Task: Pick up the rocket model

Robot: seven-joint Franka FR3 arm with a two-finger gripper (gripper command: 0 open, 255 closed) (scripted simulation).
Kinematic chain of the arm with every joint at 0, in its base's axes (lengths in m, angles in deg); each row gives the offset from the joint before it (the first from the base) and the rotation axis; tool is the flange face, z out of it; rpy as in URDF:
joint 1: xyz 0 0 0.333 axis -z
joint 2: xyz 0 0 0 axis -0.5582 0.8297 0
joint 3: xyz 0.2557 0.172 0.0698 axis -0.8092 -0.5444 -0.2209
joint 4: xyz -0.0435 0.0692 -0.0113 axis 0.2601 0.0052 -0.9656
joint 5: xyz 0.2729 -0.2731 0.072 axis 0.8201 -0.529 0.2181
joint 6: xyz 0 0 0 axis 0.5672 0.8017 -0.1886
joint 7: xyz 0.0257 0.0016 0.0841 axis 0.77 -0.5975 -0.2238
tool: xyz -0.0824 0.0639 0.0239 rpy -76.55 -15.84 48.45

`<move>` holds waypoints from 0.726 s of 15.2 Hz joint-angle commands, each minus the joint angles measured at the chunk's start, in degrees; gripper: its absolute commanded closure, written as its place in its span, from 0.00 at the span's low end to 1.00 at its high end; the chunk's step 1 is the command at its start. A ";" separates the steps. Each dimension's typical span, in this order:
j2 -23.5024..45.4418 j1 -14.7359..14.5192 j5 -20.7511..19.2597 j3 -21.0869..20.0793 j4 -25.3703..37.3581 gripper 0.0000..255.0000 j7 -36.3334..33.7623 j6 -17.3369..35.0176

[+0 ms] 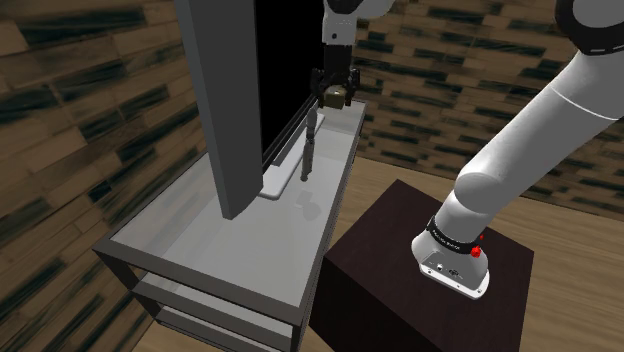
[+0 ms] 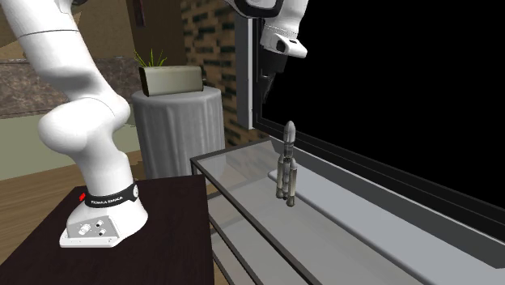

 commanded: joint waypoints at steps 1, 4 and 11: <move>4.10 0.56 1.13 0.21 1.33 0.00 -3.11 1.33; 10.83 1.21 2.88 0.67 4.43 0.00 -7.40 3.03; 25.96 2.77 7.72 2.41 12.17 0.00 -16.07 6.18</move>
